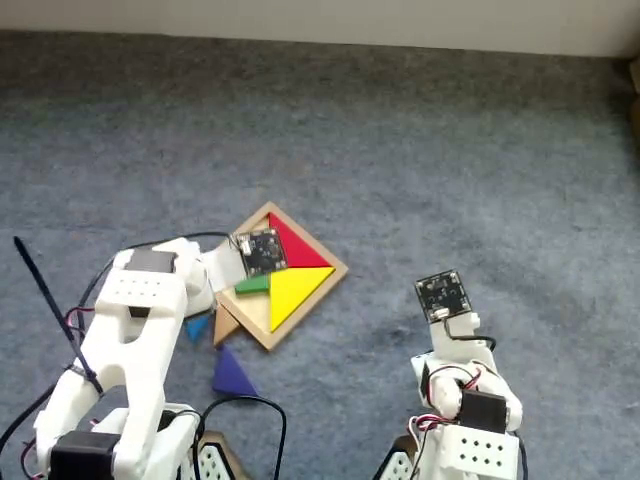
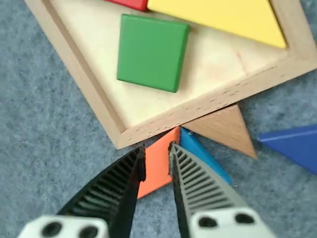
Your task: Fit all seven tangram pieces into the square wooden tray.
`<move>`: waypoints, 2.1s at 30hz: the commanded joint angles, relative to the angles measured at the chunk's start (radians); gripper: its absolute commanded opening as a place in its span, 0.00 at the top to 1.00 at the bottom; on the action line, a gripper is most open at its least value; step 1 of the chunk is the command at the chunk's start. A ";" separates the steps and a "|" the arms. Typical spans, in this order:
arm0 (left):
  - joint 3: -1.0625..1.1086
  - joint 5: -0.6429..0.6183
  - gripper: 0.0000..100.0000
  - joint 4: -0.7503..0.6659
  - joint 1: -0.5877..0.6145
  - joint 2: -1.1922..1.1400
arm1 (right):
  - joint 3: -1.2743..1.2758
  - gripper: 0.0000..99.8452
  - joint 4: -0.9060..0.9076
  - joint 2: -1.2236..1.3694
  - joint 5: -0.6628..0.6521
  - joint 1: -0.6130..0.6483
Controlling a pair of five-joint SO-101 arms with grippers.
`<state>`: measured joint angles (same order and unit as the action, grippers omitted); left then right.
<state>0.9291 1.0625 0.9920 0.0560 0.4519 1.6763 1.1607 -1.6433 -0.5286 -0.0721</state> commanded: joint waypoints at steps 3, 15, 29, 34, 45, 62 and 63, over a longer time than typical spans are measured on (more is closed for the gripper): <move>-0.156 -0.078 0.91 0.048 0.012 0.016 | 0.067 0.91 -0.018 -0.002 -0.006 0.002; -0.251 -0.014 0.75 0.057 0.222 0.002 | 0.068 0.91 -0.018 -0.002 -0.006 0.002; -0.527 0.408 0.75 0.354 0.239 -0.331 | 0.068 0.91 -0.018 -0.002 -0.006 0.002; -0.529 0.416 0.75 0.347 0.205 -0.406 | 0.068 0.91 -0.018 -0.002 -0.006 0.002; -0.524 0.414 0.75 0.269 0.110 -0.541 | 0.068 0.91 -0.018 -0.002 -0.006 0.002; -0.555 0.410 0.76 0.173 0.163 -0.657 | 0.067 0.91 -0.015 -0.002 -0.006 -0.015; -0.553 0.410 0.76 0.172 0.168 -0.657 | 0.067 0.91 -0.018 -0.002 -0.006 -0.025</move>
<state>0.4012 1.3080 1.1991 0.1987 -0.2018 1.6763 1.1607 -1.6433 -0.5286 -0.0721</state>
